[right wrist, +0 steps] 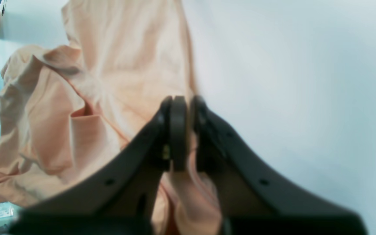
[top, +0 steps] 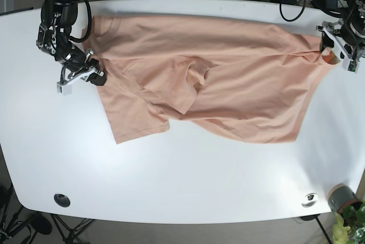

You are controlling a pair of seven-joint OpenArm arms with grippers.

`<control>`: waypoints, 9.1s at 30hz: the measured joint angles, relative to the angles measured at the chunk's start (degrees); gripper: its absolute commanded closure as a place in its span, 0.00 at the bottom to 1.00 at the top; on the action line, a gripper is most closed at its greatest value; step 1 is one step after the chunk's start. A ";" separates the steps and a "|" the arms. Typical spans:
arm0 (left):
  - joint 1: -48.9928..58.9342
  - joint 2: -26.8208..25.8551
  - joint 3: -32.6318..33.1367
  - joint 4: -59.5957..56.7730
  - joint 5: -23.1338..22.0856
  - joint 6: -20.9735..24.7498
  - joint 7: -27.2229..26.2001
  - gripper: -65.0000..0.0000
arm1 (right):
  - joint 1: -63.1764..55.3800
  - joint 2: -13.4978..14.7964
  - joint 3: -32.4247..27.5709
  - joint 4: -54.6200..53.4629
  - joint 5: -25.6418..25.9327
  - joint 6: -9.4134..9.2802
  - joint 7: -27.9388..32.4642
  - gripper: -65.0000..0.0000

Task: Fold the T-shirt properly
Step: 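Release the shirt with the left gripper and raise it off the hem, then move the left gripper along the shirt side and grasp the hem edge, then lift the shirt with both grippers, shake it and lay it flat, then open both grippers and release the shirt edge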

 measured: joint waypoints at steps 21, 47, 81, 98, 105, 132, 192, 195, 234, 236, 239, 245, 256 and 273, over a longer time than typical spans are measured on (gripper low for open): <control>2.93 -3.52 3.48 -0.02 19.41 -0.04 6.69 0.42 | -0.24 -0.02 0.00 0.04 0.17 0.00 -0.02 0.95; -15.74 -5.90 1.86 -4.20 5.33 0.09 11.74 0.42 | -0.11 -0.13 0.00 0.02 0.11 0.11 0.00 0.95; -42.64 -1.62 25.11 -43.41 10.82 27.19 -23.28 0.41 | -0.63 -1.88 0.04 0.31 0.44 0.28 0.00 1.00; -54.16 -2.82 37.40 -72.26 10.64 24.17 -39.95 0.28 | -0.63 -1.90 0.04 0.81 0.26 0.20 0.00 1.00; -55.82 -3.37 40.04 -79.25 13.09 24.39 -44.28 0.27 | -0.61 -1.92 0.00 0.85 0.39 0.24 -0.02 1.00; -56.22 0.61 41.55 -79.49 12.81 17.77 -43.01 0.79 | -0.63 -2.05 0.00 0.87 0.39 0.24 -0.02 1.00; -66.05 -1.51 29.83 -37.51 13.40 18.14 -19.76 1.00 | 51.58 11.96 -18.38 -9.22 0.44 0.90 -1.25 1.00; -69.66 -2.10 29.79 -37.42 13.31 17.99 -19.67 1.00 | 57.94 12.46 -20.59 -11.32 0.55 0.94 -1.53 1.00; -38.38 -2.73 21.77 -12.00 11.45 17.11 -15.43 1.00 | 32.28 18.08 -11.39 -0.09 14.01 2.21 -8.09 1.00; -34.64 -1.57 20.24 -10.75 12.11 16.57 -15.52 1.00 | 27.98 17.44 -9.84 1.70 13.70 2.14 -8.00 1.00; -29.79 0.11 18.16 -10.14 11.93 14.25 -15.63 1.00 | 21.81 16.50 -7.32 5.07 13.03 1.62 -7.89 1.00; -21.79 1.81 14.21 -10.08 11.87 11.45 -15.41 1.00 | 11.54 16.00 -3.78 8.72 14.23 2.38 -7.96 1.00; -11.91 2.99 10.58 -9.99 12.39 9.44 -16.11 1.00 | -1.99 14.29 -1.84 13.60 16.90 1.84 -7.41 1.00; -8.37 7.93 -0.74 -12.28 12.26 -0.35 -16.17 1.00 | -13.86 13.42 -1.92 13.55 16.96 1.97 -7.37 1.00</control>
